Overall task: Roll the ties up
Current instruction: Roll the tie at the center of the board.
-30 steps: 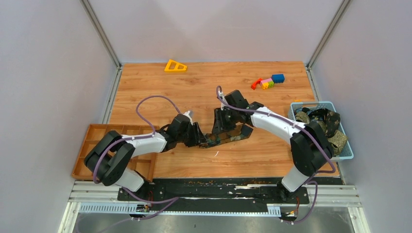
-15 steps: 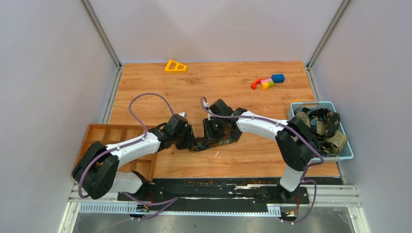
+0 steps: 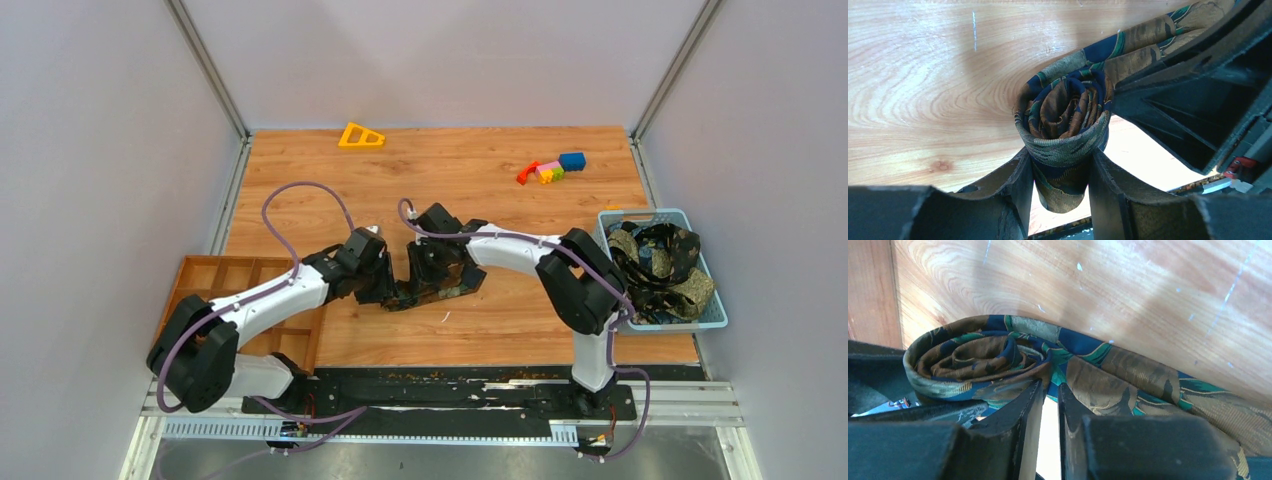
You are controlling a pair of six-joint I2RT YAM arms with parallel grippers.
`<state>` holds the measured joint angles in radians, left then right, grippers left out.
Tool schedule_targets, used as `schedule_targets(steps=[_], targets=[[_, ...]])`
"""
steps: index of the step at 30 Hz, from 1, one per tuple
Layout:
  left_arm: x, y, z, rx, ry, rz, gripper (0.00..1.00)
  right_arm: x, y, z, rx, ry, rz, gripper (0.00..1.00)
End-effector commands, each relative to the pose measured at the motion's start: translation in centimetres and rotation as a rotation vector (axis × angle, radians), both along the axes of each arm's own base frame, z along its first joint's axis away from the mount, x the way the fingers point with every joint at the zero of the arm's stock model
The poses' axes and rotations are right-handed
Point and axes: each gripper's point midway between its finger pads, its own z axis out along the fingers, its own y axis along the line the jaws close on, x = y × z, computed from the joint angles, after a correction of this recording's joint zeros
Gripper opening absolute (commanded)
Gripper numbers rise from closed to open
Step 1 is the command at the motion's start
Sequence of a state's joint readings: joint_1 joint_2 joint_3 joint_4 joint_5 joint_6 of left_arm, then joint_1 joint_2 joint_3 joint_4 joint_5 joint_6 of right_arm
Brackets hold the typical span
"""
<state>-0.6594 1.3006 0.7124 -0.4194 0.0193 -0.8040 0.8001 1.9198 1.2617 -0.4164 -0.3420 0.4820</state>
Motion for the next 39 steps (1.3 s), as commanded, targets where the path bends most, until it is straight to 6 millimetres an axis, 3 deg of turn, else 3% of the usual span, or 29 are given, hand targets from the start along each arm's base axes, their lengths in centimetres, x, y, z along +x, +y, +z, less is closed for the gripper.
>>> schedule_targets(steps=[1, 20, 31, 39], targets=[[1.1, -0.2, 1.2, 0.021, -0.019, -0.009, 0.47, 1.4, 2.6, 1.1, 0.067, -0.036, 0.003, 0.18], [3.7, -3.0, 2.7, 0.025, 0.02, -0.052, 0.5, 1.5, 4.9, 0.8, 0.149, 0.002, 0.029, 0.17], [4.5, -2.4, 1.0, 0.177, 0.036, -0.058, 0.46, 2.2, 3.4, 1.3, 0.15, -0.012, 0.017, 0.17], [5.1, -2.1, 0.8, 0.289, 0.017, -0.06, 0.43, 3.0, 0.7, 2.8, 0.139, -0.044, -0.015, 0.17]])
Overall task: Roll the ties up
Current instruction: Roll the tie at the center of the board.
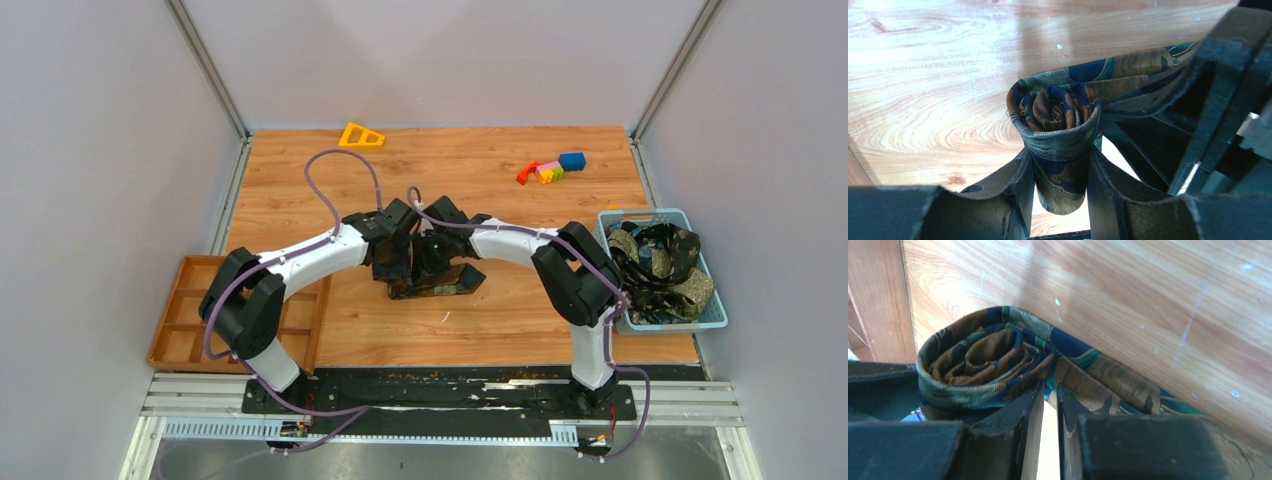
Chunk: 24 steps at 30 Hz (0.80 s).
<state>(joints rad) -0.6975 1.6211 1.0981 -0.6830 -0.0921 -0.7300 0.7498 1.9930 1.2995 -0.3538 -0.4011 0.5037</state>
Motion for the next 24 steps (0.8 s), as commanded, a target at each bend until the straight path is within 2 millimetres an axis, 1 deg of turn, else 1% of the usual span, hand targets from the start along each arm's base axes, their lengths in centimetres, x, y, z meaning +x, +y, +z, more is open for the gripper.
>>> schedule_targets(steps=[1, 5, 9, 13, 17, 22, 24], targets=[[1.4, -0.4, 0.2, 0.069, -0.057, -0.017, 0.43, 0.9, -0.5, 3.8, 0.078, -0.08, 0.01, 0.17], [1.4, -0.5, 0.0, 0.119, -0.058, -0.03, 0.42, 1.3, -2.5, 4.3, 0.068, -0.092, -0.024, 0.17], [1.5, -0.7, -0.2, 0.157, -0.06, -0.039, 0.43, 1.7, -5.1, 4.5, 0.053, -0.108, -0.067, 0.17], [1.5, -1.4, -0.3, 0.176, -0.063, -0.056, 0.44, 1.6, -7.9, 4.3, 0.034, -0.114, -0.106, 0.17], [1.5, -2.6, -0.2, 0.18, -0.068, -0.079, 0.46, 1.7, -10.3, 4.6, 0.029, -0.128, -0.148, 0.17], [1.3, -3.7, -0.3, 0.198, -0.061, -0.11, 0.5, 1.9, -12.4, 4.4, 0.015, -0.132, -0.184, 0.17], [1.3, -4.0, -0.2, 0.201, -0.064, -0.118, 0.54, 2.0, -13.1, 4.2, 0.011, -0.128, -0.197, 0.17]])
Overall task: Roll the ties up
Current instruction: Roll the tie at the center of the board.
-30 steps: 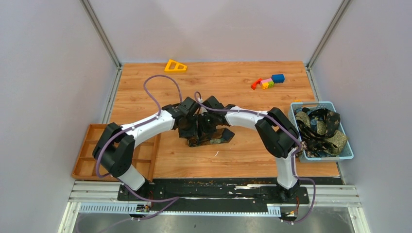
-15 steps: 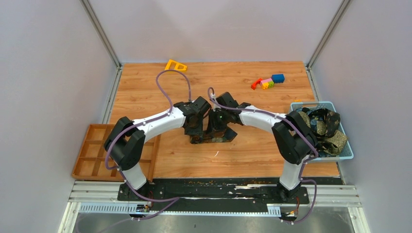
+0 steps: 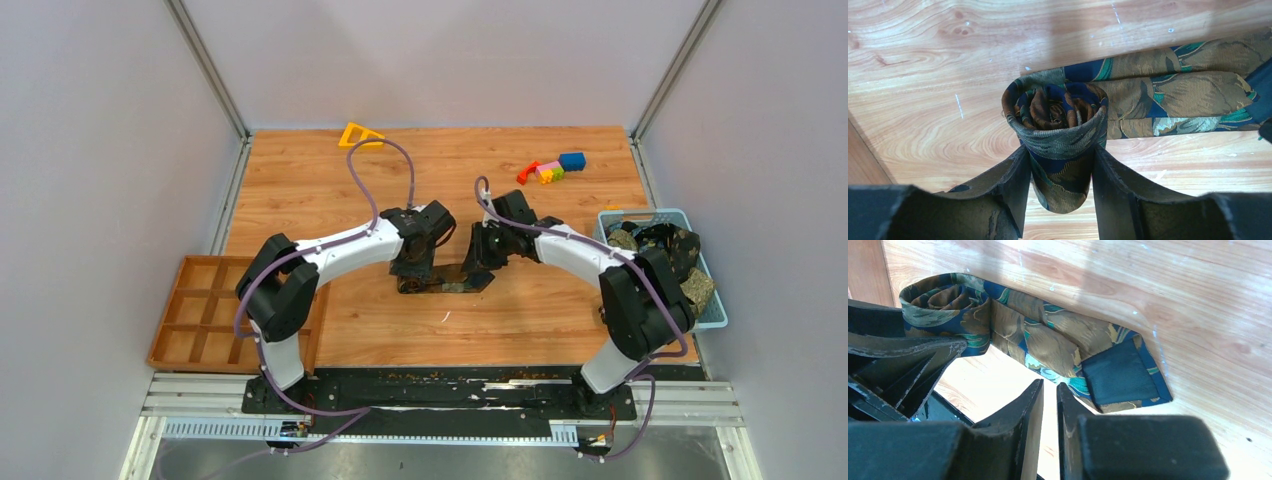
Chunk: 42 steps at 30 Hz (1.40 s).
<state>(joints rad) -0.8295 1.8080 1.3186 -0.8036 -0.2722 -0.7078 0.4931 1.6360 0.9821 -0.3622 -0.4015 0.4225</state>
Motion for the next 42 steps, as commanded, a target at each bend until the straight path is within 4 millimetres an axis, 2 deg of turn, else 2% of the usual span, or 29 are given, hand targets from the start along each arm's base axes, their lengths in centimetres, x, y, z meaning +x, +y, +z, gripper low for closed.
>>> schedule_targets(steps=[1, 5, 11, 18, 25, 29, 42], targets=[[0.2, -1.2, 0.1, 0.01, -0.007, -0.026, 0.56, 0.5, -1.3, 0.8, 0.002, -0.05, -0.006, 0.17], [0.2, -1.7, 0.3, 0.009, -0.011, -0.039, 0.64, 0.6, -2.0, 0.2, -0.005, -0.038, -0.018, 0.17], [0.3, -2.7, 0.8, -0.015, -0.012, -0.053, 0.66, 0.6, -1.9, -0.3, -0.005, -0.025, -0.018, 0.17], [0.5, -3.6, 2.0, -0.023, -0.022, -0.07, 0.68, 0.8, -1.9, -0.7, -0.013, -0.019, -0.02, 0.17], [0.5, -4.6, 2.3, -0.029, -0.023, -0.082, 0.69, 0.8, -1.9, -3.1, -0.033, 0.027, -0.014, 0.16], [0.5, -5.2, 2.4, -0.043, -0.03, -0.086, 0.69, 0.7, -1.8, -3.9, -0.034, 0.042, -0.011, 0.15], [0.2, -9.0, 1.8, -0.195, 0.004, -0.14, 0.69, 0.8, -2.1, -3.9, -0.039, 0.043, -0.017, 0.15]])
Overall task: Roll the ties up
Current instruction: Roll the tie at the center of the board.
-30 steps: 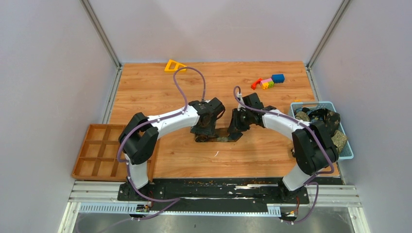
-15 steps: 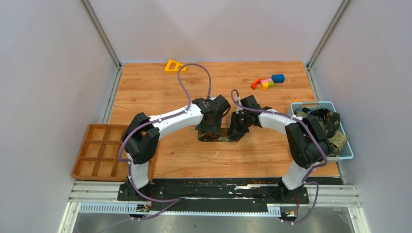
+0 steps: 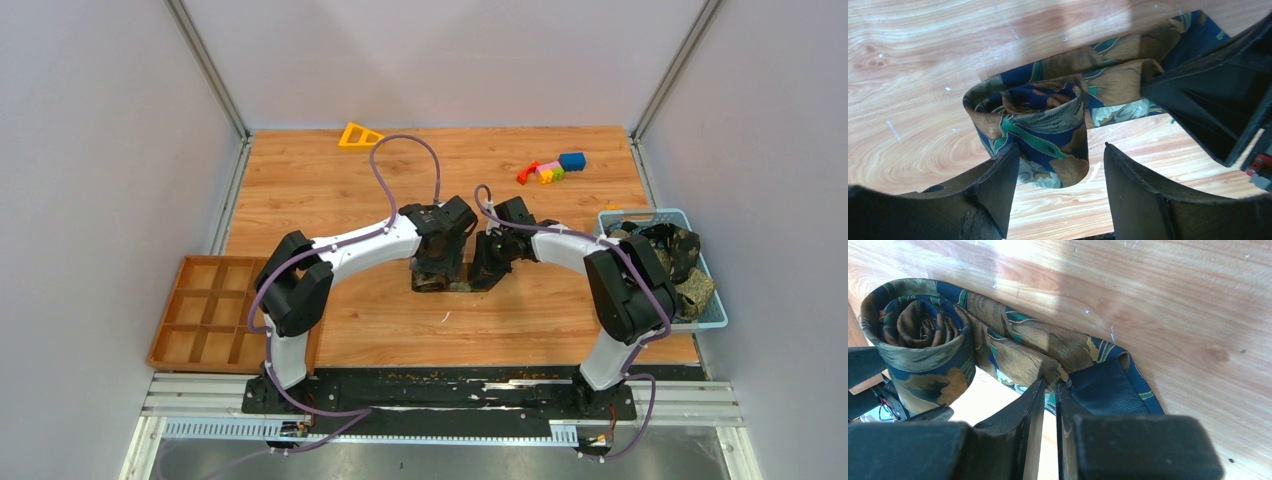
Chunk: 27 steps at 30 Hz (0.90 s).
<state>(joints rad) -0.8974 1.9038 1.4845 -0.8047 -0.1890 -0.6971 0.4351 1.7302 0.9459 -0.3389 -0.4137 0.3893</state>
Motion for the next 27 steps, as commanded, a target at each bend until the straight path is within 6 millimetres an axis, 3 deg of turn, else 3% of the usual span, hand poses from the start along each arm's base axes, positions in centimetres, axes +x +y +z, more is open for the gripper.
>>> schedule_targets(steps=[1, 9, 19, 27], targets=[[0.2, -3.0, 0.6, -0.106, -0.005, -0.038, 0.69, 0.8, 0.1, 0.3, 0.009, -0.039, 0.009, 0.15], [0.0, -4.8, 0.5, -0.214, 0.007, -0.043, 0.69, 1.1, -0.2, 2.5, 0.011, -0.076, 0.005, 0.15], [0.6, -3.7, 1.9, -0.214, -0.049, -0.024, 0.69, 1.4, 0.2, 6.2, 0.055, -0.132, 0.012, 0.21], [1.3, -2.7, 3.5, -0.211, -0.095, -0.029, 0.78, 0.9, 1.2, 8.6, 0.138, -0.153, 0.037, 0.29]])
